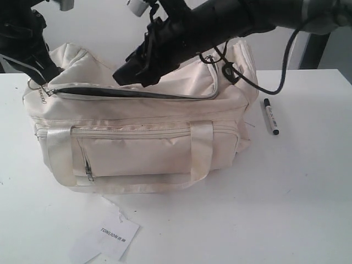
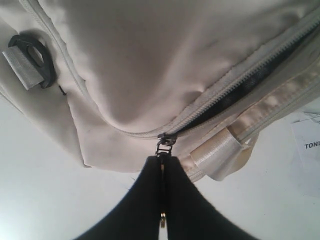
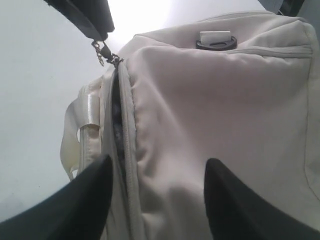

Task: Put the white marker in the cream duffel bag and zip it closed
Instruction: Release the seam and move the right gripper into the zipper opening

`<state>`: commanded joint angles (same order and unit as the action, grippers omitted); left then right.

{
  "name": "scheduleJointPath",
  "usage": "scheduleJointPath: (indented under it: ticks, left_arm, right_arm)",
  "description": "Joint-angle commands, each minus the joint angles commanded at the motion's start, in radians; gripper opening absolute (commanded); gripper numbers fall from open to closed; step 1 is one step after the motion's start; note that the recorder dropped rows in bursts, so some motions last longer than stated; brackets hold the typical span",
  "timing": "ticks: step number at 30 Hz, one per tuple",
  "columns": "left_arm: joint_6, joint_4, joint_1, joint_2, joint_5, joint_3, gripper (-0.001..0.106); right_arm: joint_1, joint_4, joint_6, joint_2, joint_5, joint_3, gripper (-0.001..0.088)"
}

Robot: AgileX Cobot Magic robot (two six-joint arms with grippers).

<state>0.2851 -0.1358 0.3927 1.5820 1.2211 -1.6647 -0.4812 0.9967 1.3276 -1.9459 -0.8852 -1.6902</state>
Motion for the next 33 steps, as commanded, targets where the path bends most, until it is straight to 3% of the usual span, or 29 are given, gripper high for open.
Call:
scheduleJointPath:
  ticks: [9, 15, 21, 24, 28, 33]
  left_arm:
    - [0.002, -0.004, 0.0, 0.0, 0.0, 0.0, 0.0]
    - [0.002, -0.003, 0.0, 0.0, 0.0, 0.0, 0.0]
    - [0.002, -0.003, 0.0, 0.0, 0.0, 0.0, 0.0]
    - [0.002, -0.003, 0.0, 0.0, 0.0, 0.0, 0.0]
    - [0.004, -0.003, 0.0, 0.0, 0.0, 0.0, 0.0]
    - [0.007, -0.034, -0.002, 0.0, 0.0, 0.0, 0.0]
  right_arm:
    - [-0.07, -0.002, 0.022, -0.072, 0.056, -0.068, 0.0518]
    - [-0.087, -0.002, 0.022, -0.116, 0.111, -0.107, 0.0413]
    - [-0.087, -0.007, 0.022, -0.148, 0.109, -0.137, 0.0393]
    - [-0.087, -0.007, 0.022, -0.148, 0.114, -0.137, 0.0272]
    - [-0.087, -0.029, 0.029, -0.148, 0.065, -0.137, 0.0]
    - [-0.087, -0.059, 0.029, -0.146, 0.02, -0.137, 0.0]
